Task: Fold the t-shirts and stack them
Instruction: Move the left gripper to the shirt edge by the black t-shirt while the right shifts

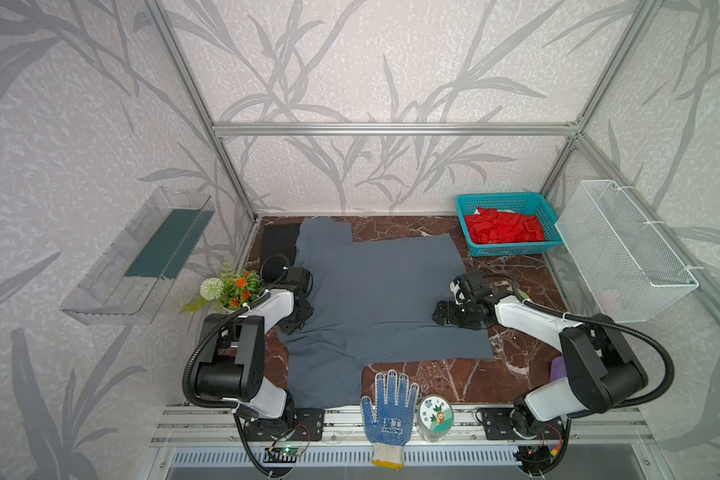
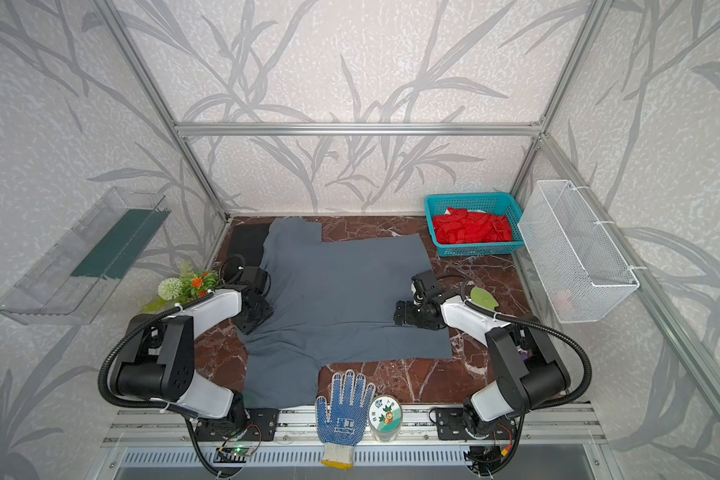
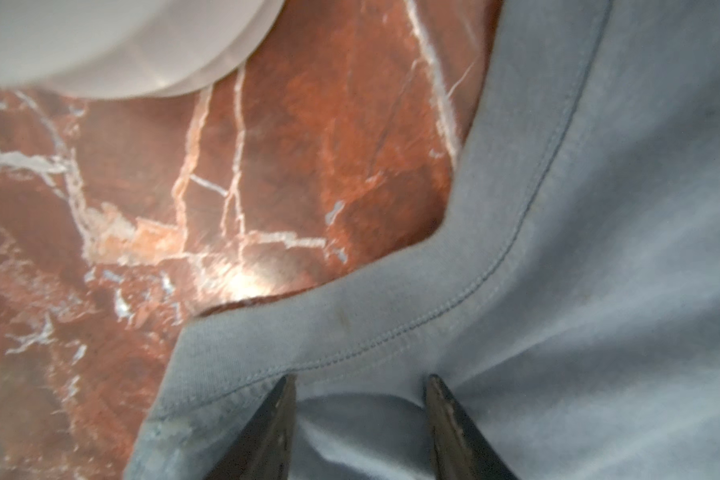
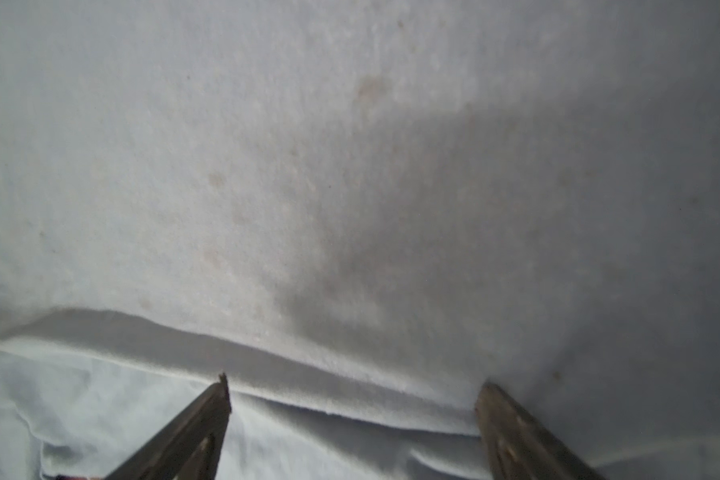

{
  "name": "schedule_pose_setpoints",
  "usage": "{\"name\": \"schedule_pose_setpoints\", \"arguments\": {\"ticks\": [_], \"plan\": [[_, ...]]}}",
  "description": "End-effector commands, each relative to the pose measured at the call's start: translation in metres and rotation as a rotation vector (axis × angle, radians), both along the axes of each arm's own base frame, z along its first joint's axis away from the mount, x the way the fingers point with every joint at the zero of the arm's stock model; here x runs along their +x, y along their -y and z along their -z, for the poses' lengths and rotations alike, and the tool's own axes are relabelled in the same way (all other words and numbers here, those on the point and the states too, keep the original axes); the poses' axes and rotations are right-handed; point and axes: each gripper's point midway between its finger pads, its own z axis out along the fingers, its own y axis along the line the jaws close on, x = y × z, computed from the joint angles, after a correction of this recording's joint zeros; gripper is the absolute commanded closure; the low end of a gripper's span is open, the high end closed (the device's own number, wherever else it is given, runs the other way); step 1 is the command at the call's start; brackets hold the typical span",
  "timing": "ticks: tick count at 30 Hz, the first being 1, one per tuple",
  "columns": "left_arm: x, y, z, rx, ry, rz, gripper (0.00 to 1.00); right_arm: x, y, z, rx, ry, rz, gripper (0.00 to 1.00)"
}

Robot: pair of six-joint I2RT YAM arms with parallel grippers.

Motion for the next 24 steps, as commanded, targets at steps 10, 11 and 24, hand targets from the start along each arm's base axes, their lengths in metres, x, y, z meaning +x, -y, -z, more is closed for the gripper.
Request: {"name": "schedule_pose_setpoints", "arguments": {"ticks": [10,11,24], "plan": [[0.044,0.023,-0.092,-0.017,0.249,0.322,0.48,0.022,0.024,-0.069,-0.156,0.12,-0.013,0.06],[0.058,0.027,-0.1,-0.018,0.269,0.357,0.48,0.037,0.018,-0.079,-0.153,0.138,-0.026,0.06],[0.26,0.022,-0.119,0.044,0.237,0.506,0.5,0.139,-0.037,-0.083,-0.124,0.183,-0.204,0.06]]}}
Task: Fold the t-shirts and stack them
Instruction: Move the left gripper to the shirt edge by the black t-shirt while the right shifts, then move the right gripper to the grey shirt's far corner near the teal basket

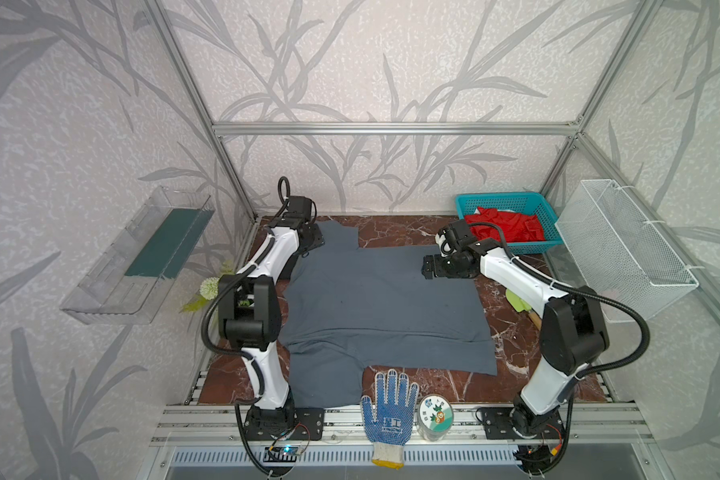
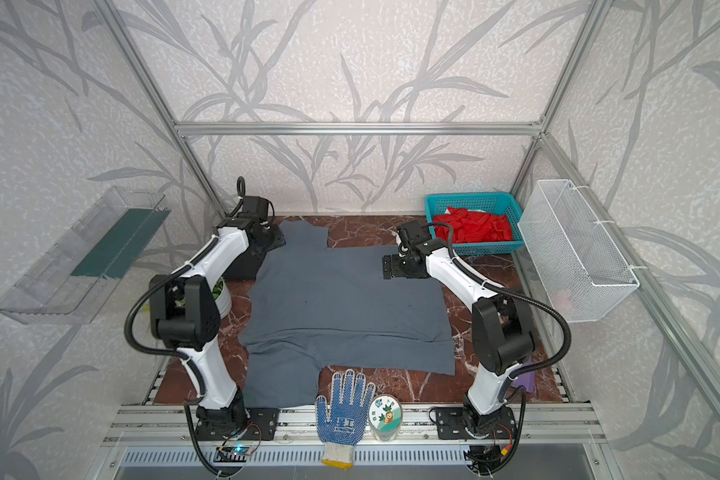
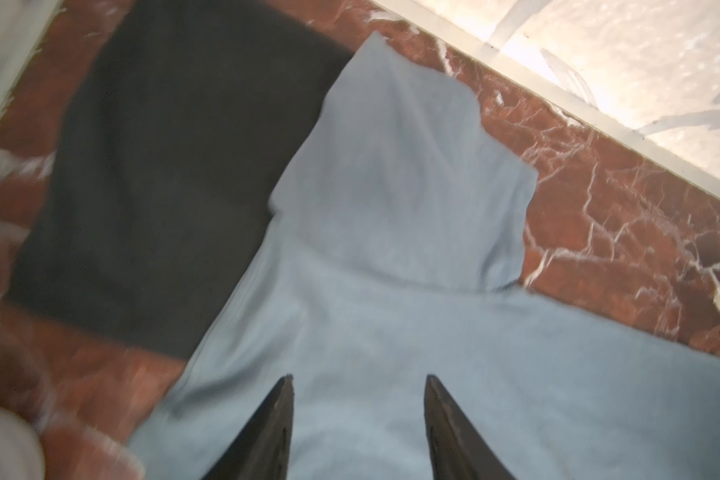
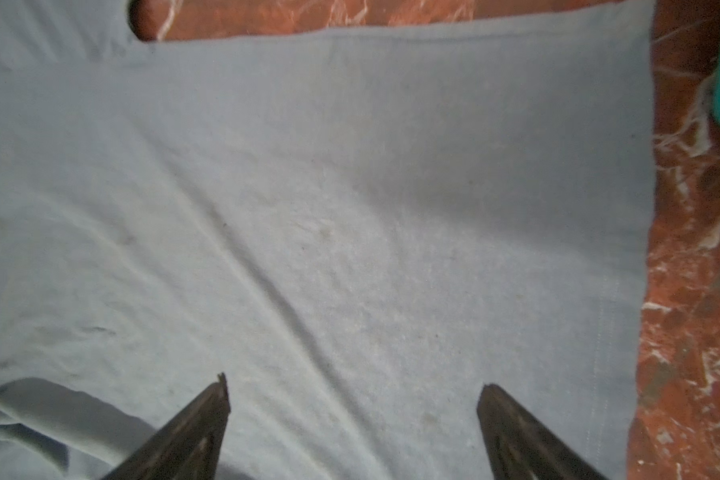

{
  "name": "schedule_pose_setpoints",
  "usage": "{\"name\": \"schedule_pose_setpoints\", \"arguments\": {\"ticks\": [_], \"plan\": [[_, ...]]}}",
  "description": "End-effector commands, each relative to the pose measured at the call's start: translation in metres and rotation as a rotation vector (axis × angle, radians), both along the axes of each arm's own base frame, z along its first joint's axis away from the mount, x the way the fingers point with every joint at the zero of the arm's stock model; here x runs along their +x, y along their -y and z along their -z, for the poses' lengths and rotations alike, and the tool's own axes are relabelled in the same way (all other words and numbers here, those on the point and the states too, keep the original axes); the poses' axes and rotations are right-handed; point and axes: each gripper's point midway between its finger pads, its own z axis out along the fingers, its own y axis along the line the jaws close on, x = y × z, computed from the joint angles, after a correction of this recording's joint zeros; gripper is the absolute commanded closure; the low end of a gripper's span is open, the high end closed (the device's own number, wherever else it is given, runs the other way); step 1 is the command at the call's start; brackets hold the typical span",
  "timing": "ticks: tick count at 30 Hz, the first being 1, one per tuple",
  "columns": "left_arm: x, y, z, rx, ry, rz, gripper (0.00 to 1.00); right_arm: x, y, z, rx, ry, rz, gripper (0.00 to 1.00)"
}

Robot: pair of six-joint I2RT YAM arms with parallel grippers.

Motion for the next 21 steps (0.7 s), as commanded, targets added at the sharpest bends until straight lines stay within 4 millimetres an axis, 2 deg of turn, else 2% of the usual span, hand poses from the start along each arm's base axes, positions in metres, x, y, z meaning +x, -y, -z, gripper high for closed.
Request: {"name": "schedule_pose_setpoints", "arguments": {"ticks": [1,5,10,15,21], "plan": [[0.029,-0.016,0.016,0.039,-0.069,0.035,0.51,0.006,-0.002,0.007,-0.015,-0.016,-0.047,0.06],[0.071,-0.019,0.036,0.005,-0.08,0.059,0.54,0.014,-0.006,0.013,-0.002,-0.005,-0.048,0.06],[0.1,-0.028,0.06,-0.066,-0.062,0.059,0.56,0.016,-0.005,0.019,-0.002,-0.01,-0.043,0.06],[0.106,-0.043,0.082,-0.142,-0.053,0.031,0.57,0.013,-0.001,0.03,-0.012,-0.04,-0.042,0.06],[0.108,-0.041,0.099,-0.186,-0.054,0.088,0.55,0.011,-0.002,0.045,0.003,-0.077,-0.034,0.06]]}}
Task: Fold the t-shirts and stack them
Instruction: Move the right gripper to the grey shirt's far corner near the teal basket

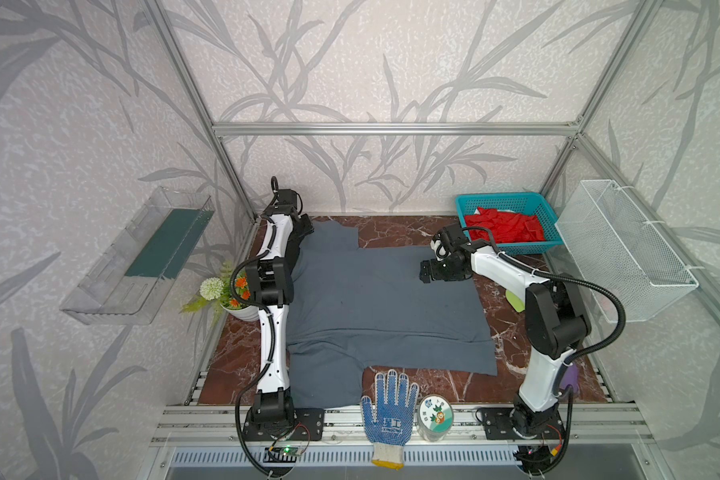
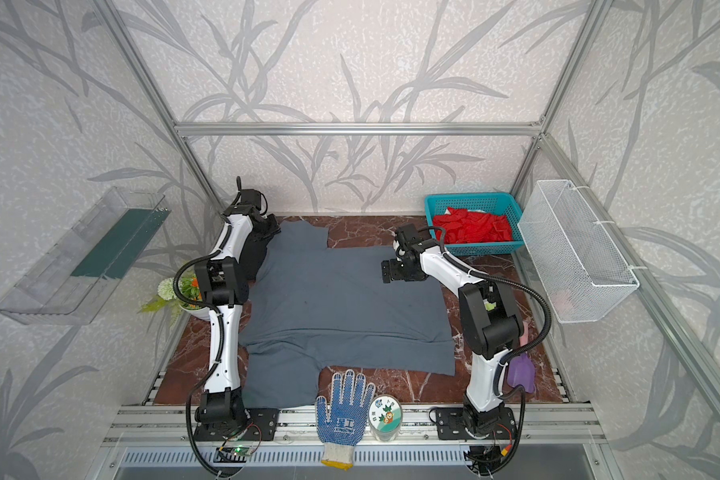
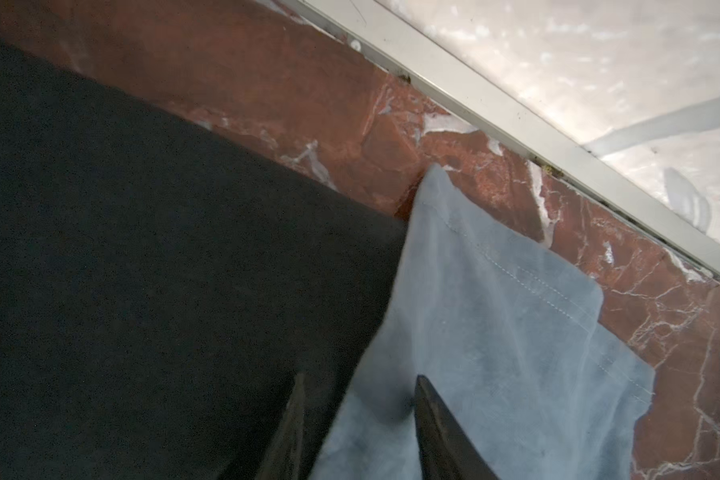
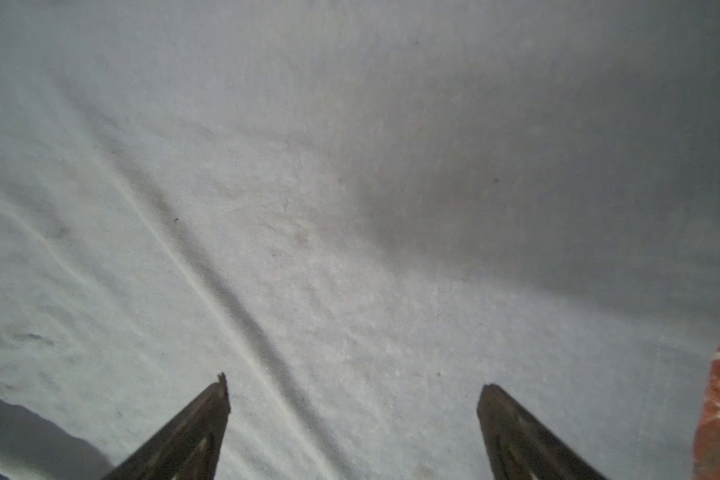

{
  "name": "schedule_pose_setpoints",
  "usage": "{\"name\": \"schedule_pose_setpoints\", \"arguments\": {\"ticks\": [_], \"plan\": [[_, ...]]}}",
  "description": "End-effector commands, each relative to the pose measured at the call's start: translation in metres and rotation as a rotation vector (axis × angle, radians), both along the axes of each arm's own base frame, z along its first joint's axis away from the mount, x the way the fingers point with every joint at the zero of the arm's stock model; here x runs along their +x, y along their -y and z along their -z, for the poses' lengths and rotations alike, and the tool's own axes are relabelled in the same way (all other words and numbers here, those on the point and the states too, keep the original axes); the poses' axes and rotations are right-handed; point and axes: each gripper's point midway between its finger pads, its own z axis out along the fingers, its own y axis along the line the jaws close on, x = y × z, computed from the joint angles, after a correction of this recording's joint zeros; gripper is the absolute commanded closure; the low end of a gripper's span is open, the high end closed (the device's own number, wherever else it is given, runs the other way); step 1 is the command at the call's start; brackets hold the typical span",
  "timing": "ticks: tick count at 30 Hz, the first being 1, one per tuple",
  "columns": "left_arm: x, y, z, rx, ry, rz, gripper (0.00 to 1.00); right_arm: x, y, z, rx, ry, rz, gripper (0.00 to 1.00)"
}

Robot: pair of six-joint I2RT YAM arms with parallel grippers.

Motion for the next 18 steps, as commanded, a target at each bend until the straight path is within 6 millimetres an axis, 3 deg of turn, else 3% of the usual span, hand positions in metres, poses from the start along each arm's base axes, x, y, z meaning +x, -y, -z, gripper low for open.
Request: {"name": "schedule_pose_setpoints", "arguments": {"ticks": [1,12,15,18], "plan": [[0.001,0.012,0.008,-0.046,0.004,0.073,0.55,0.001,-0.003,0.014,0.014,-0.034,-0.002,0.06],[0.01,0.025,0.011,-0.133,0.042,0.1,0.59,0.003,-0.004,0.025,0.02,-0.058,-0.001,0.06],[0.013,0.026,0.009,-0.146,0.056,0.094,0.65,0.005,-0.001,0.022,0.024,-0.049,0.009,0.06],[0.016,0.026,0.004,-0.156,0.072,0.088,0.8,0.011,0.005,0.019,0.024,-0.035,0.028,0.06]]}}
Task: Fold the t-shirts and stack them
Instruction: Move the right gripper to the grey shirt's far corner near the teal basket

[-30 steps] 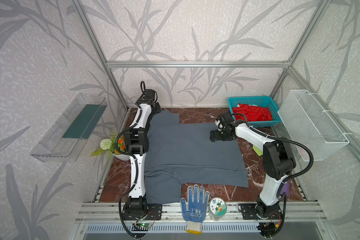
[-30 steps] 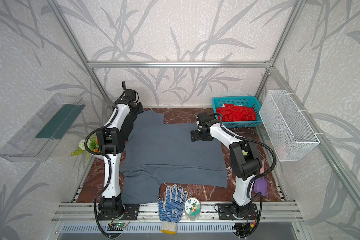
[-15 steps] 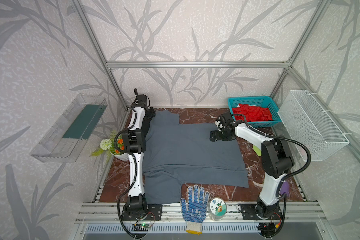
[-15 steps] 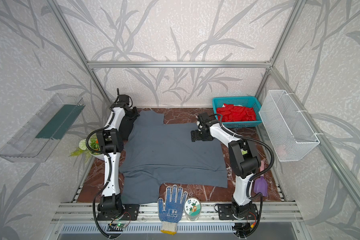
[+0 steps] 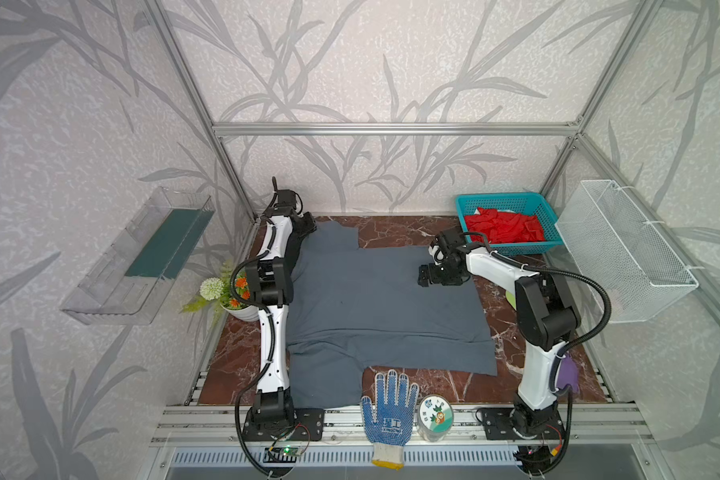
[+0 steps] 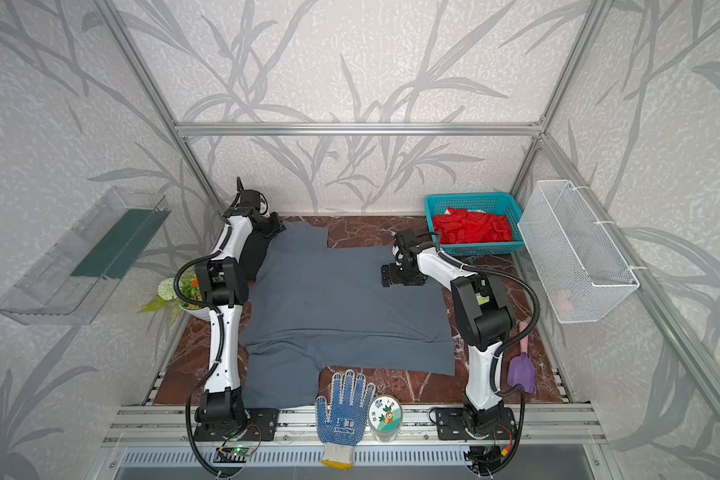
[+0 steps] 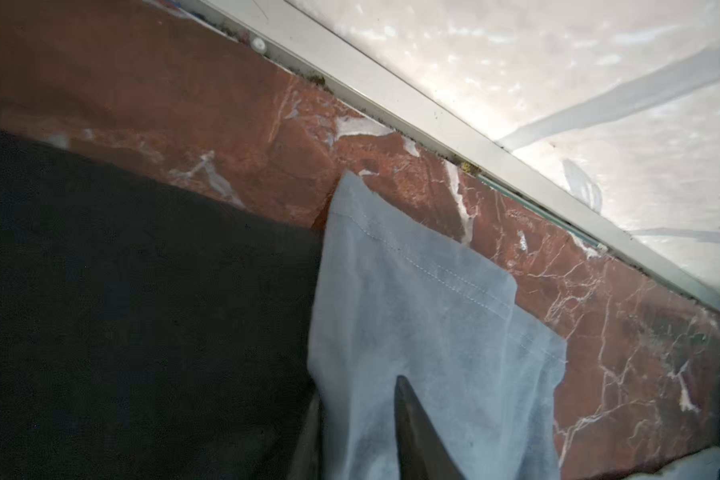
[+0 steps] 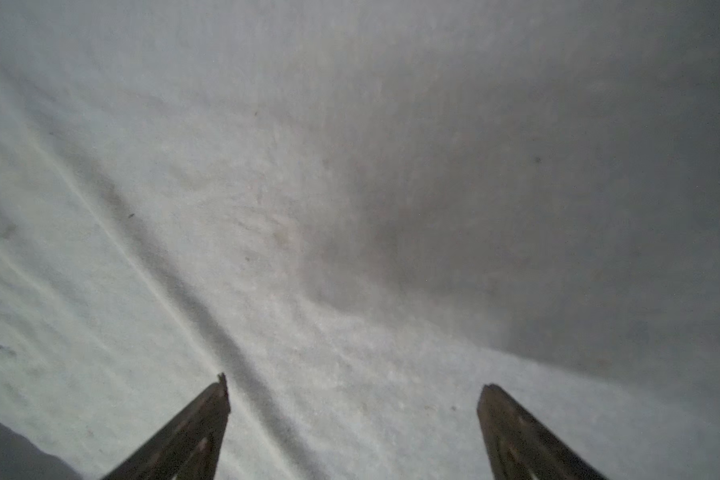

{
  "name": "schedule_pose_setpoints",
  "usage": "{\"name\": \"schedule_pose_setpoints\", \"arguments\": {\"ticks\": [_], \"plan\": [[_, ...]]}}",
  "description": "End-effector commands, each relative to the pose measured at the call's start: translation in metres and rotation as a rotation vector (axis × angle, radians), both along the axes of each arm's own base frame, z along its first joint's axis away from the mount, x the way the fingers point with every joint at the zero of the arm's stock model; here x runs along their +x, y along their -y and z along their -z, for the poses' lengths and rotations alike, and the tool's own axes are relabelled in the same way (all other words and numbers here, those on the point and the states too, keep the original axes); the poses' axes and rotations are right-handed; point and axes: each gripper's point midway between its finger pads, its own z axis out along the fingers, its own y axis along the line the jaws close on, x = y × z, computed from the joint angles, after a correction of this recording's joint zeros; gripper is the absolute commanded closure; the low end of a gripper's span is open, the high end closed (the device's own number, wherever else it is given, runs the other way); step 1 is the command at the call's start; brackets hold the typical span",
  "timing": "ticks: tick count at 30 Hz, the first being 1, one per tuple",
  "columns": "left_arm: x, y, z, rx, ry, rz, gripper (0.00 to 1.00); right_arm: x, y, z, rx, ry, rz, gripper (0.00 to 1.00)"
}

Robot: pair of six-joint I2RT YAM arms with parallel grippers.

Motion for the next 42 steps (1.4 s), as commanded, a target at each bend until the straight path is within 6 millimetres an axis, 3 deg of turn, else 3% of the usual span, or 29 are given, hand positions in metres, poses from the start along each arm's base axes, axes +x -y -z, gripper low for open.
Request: {"name": "schedule_pose_setpoints", "arguments": {"ticks": [1,5,13,19,27,30,34,42], "plan": [[0.005,0.005,0.001,-0.021,0.017,0.013,0.86,0.013,0.008,-0.01,0.006,0.03,0.036,0.06],[0.008,0.003,-0.016,-0.014,0.047,0.003,1.0,0.032,0.029,-0.013,-0.044,0.064,0.114,0.07],[-0.001,-0.004,-0.061,0.046,0.085,-0.003,1.0,0.078,0.069,-0.015,-0.15,0.18,0.26,0.1],[-0.012,-0.025,-0.096,0.141,0.139,-0.073,1.0,0.099,0.075,-0.013,-0.173,0.201,0.273,0.14],[-0.03,-0.046,-0.121,0.199,0.146,-0.175,1.0,0.12,0.074,-0.015,-0.169,0.241,0.284,0.19],[-0.037,-0.05,-0.123,0.196,0.142,-0.194,1.0,0.132,0.069,-0.018,-0.152,0.262,0.28,0.21],[-0.041,-0.042,-0.111,0.158,0.098,-0.149,1.0,0.16,0.058,-0.022,-0.12,0.3,0.264,0.28],[-0.05,-0.034,-0.116,0.142,0.099,-0.105,1.0,0.196,0.065,-0.003,-0.208,0.26,0.328,0.33]]}}
